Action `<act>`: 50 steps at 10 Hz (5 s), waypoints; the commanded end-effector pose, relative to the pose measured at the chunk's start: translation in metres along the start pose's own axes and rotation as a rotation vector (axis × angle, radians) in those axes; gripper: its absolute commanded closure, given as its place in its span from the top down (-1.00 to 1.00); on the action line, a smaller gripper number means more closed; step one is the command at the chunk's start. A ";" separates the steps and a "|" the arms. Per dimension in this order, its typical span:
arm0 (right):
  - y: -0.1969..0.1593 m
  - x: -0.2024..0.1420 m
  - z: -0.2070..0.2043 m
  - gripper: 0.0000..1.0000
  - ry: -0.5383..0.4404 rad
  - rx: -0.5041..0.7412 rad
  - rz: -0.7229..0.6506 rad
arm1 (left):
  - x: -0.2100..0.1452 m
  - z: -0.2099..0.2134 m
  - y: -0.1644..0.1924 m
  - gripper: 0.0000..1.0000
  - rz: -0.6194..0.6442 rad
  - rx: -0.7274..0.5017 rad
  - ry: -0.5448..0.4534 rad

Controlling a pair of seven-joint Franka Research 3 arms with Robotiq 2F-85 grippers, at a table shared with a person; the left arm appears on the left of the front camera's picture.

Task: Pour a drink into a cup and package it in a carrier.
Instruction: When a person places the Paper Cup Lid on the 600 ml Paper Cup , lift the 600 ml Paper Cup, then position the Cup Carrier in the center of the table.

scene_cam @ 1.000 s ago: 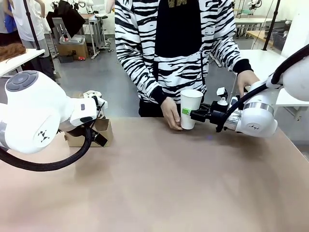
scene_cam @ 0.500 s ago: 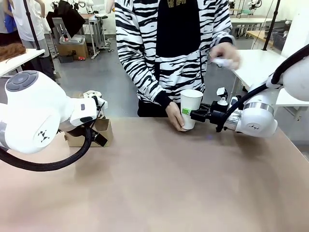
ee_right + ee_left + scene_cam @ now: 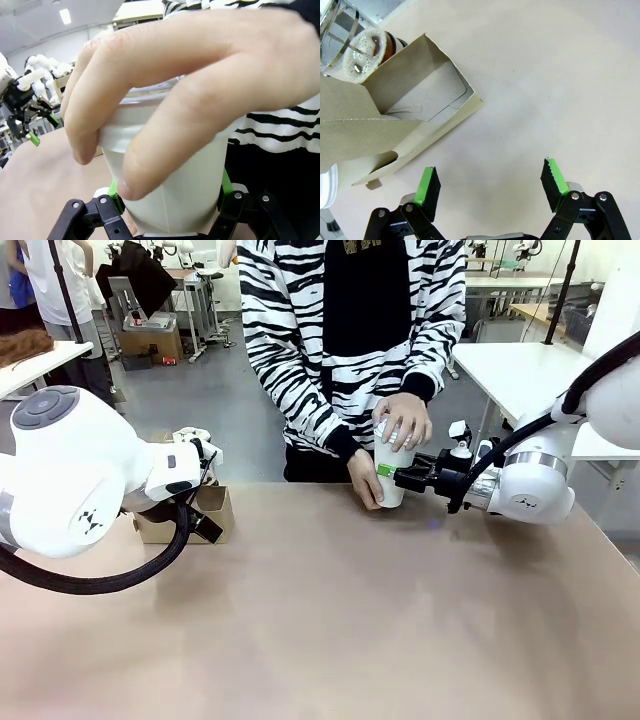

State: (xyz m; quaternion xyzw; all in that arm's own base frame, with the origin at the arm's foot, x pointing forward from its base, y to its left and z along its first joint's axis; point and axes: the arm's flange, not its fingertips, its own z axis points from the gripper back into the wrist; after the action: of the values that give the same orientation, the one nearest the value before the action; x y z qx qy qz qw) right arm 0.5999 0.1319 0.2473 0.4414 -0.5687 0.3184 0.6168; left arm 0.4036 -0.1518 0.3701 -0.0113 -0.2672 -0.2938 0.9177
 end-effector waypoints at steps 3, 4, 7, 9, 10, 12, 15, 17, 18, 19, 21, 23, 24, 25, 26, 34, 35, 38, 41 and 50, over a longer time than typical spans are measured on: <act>0.001 0.003 -0.002 0.60 -0.005 -0.001 0.002 | 0.000 0.000 0.000 1.00 0.000 -0.002 -0.002; 0.001 0.003 -0.002 0.60 -0.005 -0.001 0.002 | 0.000 0.000 0.000 1.00 0.000 -0.002 -0.002; 0.001 0.003 -0.002 0.60 -0.005 -0.001 0.002 | 0.000 0.000 0.000 1.00 0.000 -0.002 -0.002; 0.001 0.003 -0.002 0.60 -0.005 -0.001 0.002 | 0.000 0.000 0.000 1.00 0.000 -0.002 -0.002; 0.001 0.003 -0.002 0.60 -0.005 -0.001 0.002 | 0.000 0.000 0.000 1.00 0.000 -0.002 -0.002; 0.001 0.003 -0.002 0.60 -0.005 -0.001 0.002 | 0.000 0.000 0.000 1.00 0.000 -0.002 -0.002; 0.001 0.003 -0.002 0.60 -0.005 -0.001 0.002 | 0.000 0.000 0.000 1.00 0.000 -0.002 -0.002; 0.001 0.003 -0.002 0.60 -0.005 -0.001 0.002 | 0.000 0.000 0.000 1.00 0.000 -0.002 -0.002; 0.001 0.003 -0.002 0.60 -0.005 -0.001 0.002 | 0.000 0.000 0.000 1.00 0.000 -0.002 -0.002; 0.001 0.003 -0.002 0.60 -0.005 -0.001 0.002 | 0.000 0.000 0.000 1.00 0.000 -0.002 -0.002; 0.001 0.003 -0.002 0.60 -0.005 -0.001 0.002 | 0.000 0.000 0.000 1.00 0.000 -0.002 -0.002; 0.001 0.003 -0.002 0.60 -0.005 -0.001 0.002 | 0.000 0.000 0.000 1.00 0.000 -0.002 -0.002; 0.001 0.003 -0.002 0.60 -0.005 -0.001 0.002 | 0.000 0.000 0.000 1.00 0.000 -0.002 -0.002; 0.000 0.000 0.000 0.60 -0.001 0.000 0.000 | 0.000 0.000 0.000 1.00 0.000 -0.002 -0.002; 0.005 0.021 0.007 0.60 0.002 0.006 0.009 | 0.000 0.000 0.000 1.00 0.000 -0.002 -0.002; 0.110 0.217 0.086 0.60 0.027 0.027 0.041 | 0.000 0.000 0.000 1.00 0.000 -0.002 -0.002; 0.126 0.226 0.093 0.60 0.027 0.033 0.051 | 0.000 0.000 0.000 1.00 0.000 -0.002 -0.002; 0.160 0.247 0.110 0.60 -0.010 0.033 0.084 | 0.000 0.000 0.000 1.00 0.000 -0.002 -0.002; 0.160 0.247 0.110 0.60 -0.016 0.030 0.112 | 0.000 0.000 0.000 1.00 0.000 -0.002 -0.002; 0.160 0.247 0.110 0.60 -0.016 0.030 0.112 | 0.000 0.000 0.000 1.00 0.000 -0.002 -0.002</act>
State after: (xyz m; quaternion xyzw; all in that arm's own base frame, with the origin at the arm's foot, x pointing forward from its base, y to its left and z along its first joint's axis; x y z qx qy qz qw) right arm 0.4475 0.0690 0.5123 0.4222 -0.5897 0.3569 0.5887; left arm 0.4037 -0.1522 0.3704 -0.0113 -0.2675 -0.2942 0.9175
